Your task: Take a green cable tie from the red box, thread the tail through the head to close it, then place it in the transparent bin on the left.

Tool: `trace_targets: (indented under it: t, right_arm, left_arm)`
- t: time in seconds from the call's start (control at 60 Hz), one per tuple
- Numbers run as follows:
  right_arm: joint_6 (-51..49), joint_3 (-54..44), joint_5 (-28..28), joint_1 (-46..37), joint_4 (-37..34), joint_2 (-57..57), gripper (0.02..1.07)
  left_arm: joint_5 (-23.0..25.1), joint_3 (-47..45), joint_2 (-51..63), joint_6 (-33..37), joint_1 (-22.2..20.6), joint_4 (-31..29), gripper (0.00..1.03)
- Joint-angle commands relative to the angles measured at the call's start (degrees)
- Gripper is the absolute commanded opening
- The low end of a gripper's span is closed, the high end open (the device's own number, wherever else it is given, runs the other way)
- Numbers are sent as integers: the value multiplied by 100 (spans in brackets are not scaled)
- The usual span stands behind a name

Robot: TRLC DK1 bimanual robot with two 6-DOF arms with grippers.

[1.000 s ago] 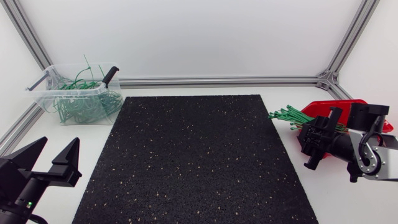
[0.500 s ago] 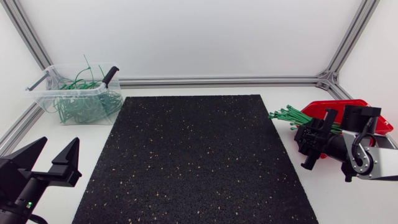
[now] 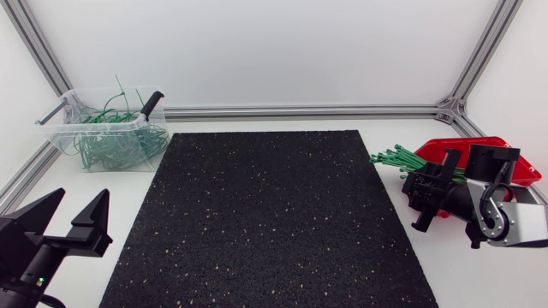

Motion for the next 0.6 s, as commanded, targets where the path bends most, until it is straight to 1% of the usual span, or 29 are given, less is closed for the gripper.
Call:
trace_targets:
  t: [0.0,0.05,0.15,0.4,0.583]
  right_arm:
    - [-68,33,53,35,59,106,34]
    - [-68,42,53,35,76,97,29]
    - [-68,33,53,35,111,97,26]
    - [-59,42,53,35,120,71,25]
    - [-68,24,53,35,129,71,21]
  left_arm:
    - [-32,-222,-58,-24,-29,-110,99]
    - [-32,-222,-58,-24,-29,-110,99]
    - [-23,-222,-58,-24,-29,-110,99]
    - [-32,-222,-58,-24,-29,-119,99]
    - [-32,-222,-58,-24,-29,-119,99]
